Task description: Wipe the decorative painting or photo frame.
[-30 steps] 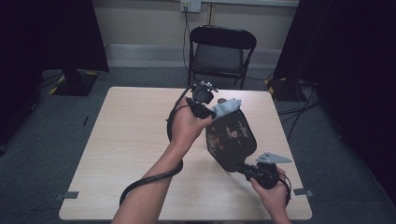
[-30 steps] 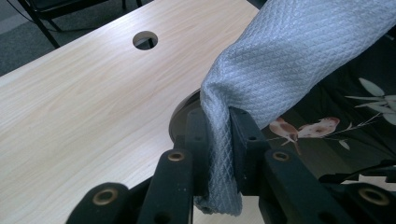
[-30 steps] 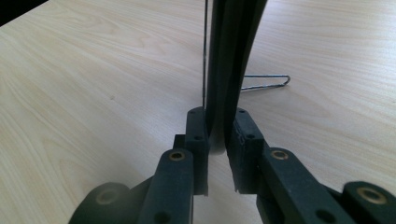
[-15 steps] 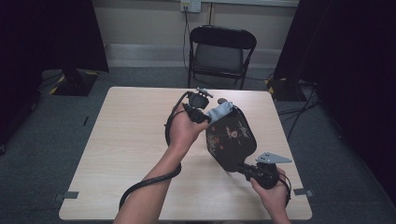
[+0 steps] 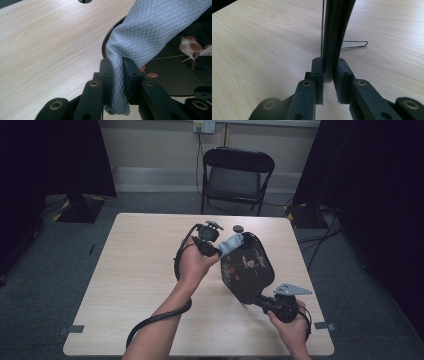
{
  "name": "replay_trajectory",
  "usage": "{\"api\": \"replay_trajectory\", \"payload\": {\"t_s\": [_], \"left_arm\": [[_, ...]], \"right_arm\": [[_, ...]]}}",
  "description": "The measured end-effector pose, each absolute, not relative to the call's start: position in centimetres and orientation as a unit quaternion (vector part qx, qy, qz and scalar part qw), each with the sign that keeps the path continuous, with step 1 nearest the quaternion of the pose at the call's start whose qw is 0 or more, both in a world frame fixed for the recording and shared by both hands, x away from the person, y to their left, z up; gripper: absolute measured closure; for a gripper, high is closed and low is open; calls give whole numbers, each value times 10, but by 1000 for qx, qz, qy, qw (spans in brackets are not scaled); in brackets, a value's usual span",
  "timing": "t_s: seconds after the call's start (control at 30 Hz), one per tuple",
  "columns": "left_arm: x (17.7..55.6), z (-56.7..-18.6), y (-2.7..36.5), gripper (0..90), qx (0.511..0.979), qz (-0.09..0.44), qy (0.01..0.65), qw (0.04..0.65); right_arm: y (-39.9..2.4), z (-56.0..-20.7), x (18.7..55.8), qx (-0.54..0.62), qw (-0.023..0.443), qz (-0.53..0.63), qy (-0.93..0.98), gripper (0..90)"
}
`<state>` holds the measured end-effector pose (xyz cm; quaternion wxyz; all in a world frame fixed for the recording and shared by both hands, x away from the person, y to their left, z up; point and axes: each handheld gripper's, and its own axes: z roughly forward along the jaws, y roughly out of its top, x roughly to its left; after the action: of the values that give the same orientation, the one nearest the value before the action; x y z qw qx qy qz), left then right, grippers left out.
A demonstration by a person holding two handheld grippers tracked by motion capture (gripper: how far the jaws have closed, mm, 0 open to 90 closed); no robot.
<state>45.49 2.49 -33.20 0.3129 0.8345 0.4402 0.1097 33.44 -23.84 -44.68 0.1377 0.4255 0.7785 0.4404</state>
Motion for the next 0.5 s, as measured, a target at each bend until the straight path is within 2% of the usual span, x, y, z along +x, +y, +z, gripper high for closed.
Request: {"api": "replay_trajectory", "payload": {"t_s": [0.5], "left_arm": [[454,-350,37,785,829,99,459,305]], "right_arm": [[-237,-447,335,425,138,441,778,795]]}}
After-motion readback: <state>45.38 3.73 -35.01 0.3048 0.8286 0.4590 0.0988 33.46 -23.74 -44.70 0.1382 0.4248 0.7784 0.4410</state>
